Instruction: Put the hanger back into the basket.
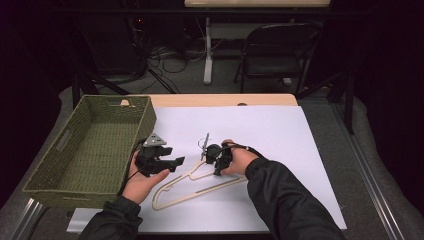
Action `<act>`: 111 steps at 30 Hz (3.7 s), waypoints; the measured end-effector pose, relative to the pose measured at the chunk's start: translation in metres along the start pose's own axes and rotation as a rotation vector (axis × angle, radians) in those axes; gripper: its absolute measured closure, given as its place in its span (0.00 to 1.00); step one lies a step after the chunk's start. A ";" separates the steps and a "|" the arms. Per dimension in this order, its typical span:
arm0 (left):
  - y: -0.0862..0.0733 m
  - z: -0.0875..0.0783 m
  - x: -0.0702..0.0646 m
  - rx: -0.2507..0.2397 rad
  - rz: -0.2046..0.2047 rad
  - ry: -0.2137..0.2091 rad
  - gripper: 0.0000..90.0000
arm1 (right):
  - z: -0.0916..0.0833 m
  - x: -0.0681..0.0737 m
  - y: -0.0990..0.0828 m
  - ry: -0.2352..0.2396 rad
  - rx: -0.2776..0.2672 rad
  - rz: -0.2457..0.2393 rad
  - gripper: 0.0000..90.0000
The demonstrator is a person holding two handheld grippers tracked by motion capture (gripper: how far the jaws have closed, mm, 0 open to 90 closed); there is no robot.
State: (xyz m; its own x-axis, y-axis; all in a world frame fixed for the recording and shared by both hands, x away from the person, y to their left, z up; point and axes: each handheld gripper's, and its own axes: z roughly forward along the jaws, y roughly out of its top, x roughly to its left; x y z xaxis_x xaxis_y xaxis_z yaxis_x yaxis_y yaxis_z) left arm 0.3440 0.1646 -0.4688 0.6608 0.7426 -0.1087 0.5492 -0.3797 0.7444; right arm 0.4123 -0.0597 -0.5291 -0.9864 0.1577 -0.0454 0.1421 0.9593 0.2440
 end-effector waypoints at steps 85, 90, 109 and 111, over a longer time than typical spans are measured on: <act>-0.013 0.035 -0.007 0.165 0.070 -0.111 0.45 | -0.027 0.058 -0.009 -0.193 0.074 -0.358 0.95; -0.014 0.042 -0.008 0.183 0.059 -0.134 0.49 | -0.028 0.062 -0.008 -0.204 0.075 -0.367 0.95; -0.011 0.075 -0.016 0.255 0.050 -0.180 0.68 | -0.030 0.068 -0.006 -0.222 0.055 -0.403 0.95; -0.012 0.077 -0.016 0.266 0.056 -0.169 0.72 | -0.030 0.069 -0.006 -0.228 0.054 -0.403 0.95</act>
State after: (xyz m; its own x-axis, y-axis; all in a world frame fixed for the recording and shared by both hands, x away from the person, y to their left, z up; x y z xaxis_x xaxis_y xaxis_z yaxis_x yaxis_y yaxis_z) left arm 0.3663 0.1144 -0.5267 0.7574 0.6227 -0.1965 0.6089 -0.5650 0.5568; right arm 0.3406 -0.0612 -0.5042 -0.9216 -0.1886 -0.3393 -0.2390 0.9644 0.1130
